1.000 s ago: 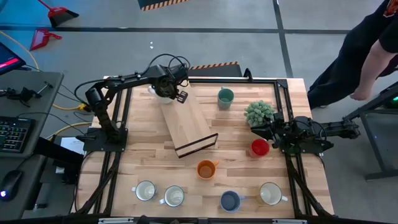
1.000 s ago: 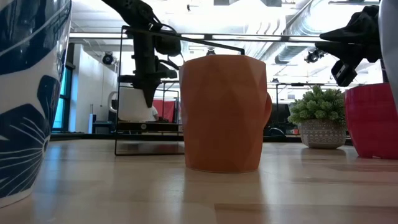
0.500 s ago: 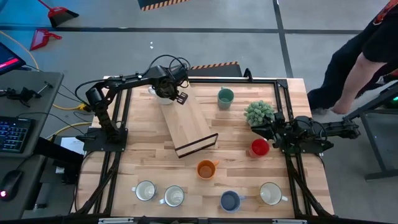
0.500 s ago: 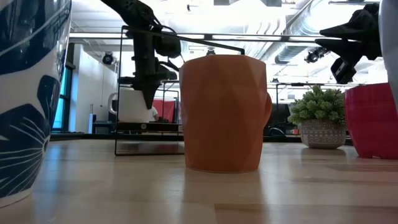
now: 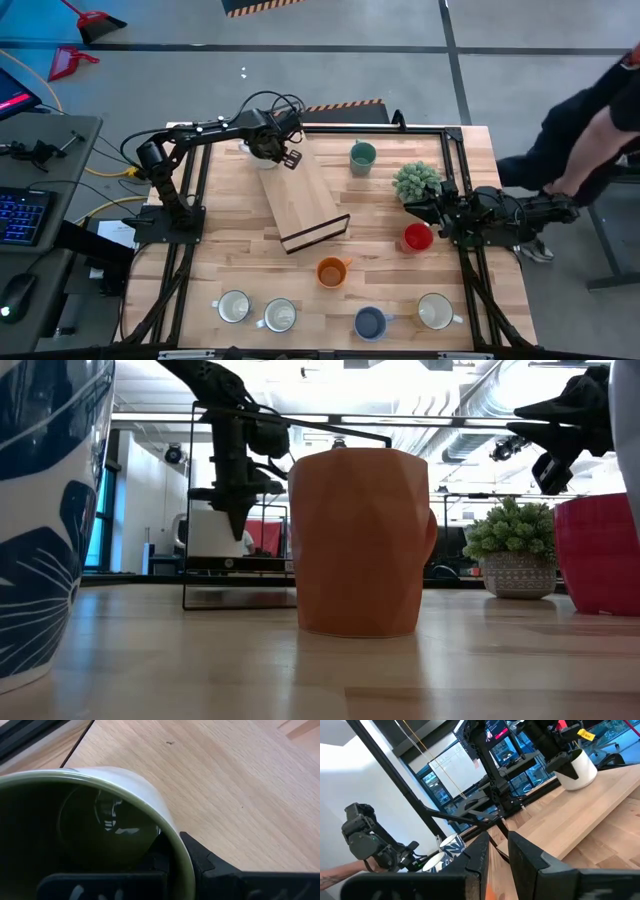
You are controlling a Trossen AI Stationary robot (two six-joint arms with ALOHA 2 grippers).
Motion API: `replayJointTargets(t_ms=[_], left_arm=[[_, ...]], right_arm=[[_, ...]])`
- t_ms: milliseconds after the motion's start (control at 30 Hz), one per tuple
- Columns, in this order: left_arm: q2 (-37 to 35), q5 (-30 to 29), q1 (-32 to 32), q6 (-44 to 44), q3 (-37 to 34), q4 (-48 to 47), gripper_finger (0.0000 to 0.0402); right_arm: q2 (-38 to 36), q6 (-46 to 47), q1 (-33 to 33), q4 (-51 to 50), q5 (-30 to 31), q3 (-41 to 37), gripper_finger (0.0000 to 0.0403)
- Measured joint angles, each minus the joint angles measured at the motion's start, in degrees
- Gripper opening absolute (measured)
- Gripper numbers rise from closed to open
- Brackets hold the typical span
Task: Place coffee mugs
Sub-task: Put the white green mug on the shelf, then put the green mug on the shelf
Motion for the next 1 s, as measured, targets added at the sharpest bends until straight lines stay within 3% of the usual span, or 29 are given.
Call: replayJointTargets(t_ms=[200,433,1000], left_arm=[[0.04,1.01,0.04,0.43,-0.02,0.56,0.0011],[0.42,1.92,-0.02,-0.53,-0.22,2.26,0.0068],[-0.71,2.32,0.00,-0.10,-0.17,1.33,0.0164]], right_arm=[[0.01,0.50,0.00,0.00,0.00,0.00,0.0058],[0.00,0.44,0.00,0.00,-0.04,0.00,0.0058],[-0.01,0.44,0.00,-0.07,-0.22,0.00,0.0058]])
